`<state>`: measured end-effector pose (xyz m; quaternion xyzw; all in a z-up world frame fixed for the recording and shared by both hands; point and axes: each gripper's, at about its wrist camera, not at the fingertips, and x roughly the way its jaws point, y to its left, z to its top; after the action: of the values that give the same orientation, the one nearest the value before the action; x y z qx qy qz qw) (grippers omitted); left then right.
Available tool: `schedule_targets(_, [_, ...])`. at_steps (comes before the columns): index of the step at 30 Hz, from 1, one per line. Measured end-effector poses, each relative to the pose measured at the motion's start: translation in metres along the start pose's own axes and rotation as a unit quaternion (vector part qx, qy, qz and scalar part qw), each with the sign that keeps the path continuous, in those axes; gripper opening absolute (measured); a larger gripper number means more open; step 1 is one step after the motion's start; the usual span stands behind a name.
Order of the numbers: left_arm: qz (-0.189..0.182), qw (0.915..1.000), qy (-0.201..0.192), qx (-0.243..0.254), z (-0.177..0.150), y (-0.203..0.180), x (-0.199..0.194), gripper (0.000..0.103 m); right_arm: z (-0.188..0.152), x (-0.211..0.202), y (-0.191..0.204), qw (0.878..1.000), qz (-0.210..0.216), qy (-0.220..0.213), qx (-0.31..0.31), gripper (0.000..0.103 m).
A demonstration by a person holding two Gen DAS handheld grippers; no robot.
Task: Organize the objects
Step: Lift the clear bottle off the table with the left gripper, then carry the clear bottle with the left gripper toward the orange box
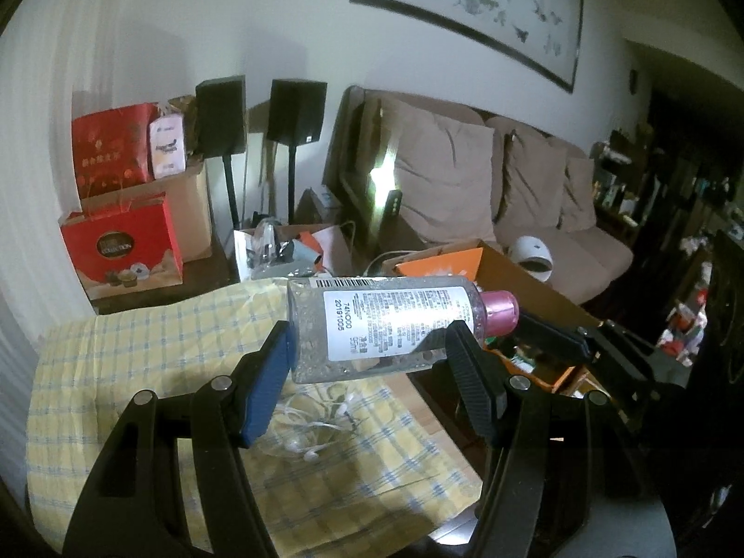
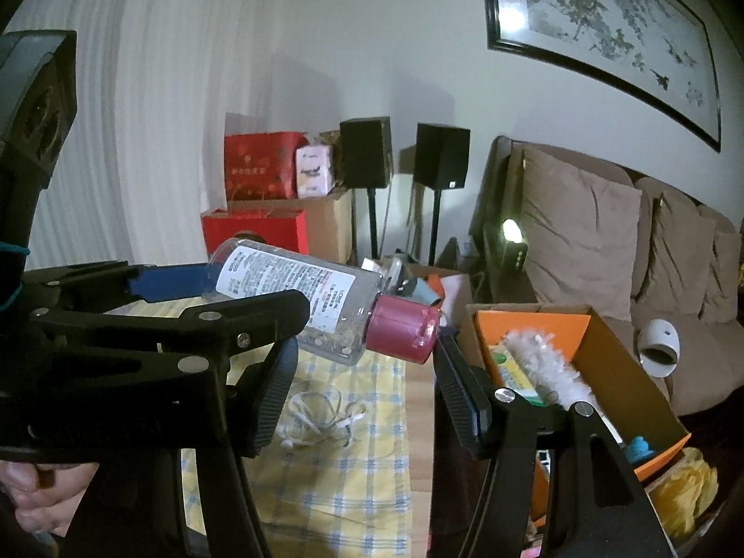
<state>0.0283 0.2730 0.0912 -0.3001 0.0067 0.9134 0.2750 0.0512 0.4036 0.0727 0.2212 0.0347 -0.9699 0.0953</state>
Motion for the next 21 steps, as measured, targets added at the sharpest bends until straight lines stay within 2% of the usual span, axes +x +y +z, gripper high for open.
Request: schedule_targets(21, [-0.01,0.9995,-0.024,0.018,0.018,-0.03,-0.012,0.064,0.011,-0.031,-0.018,0.999,-0.017,-0.033,0.003,0.062])
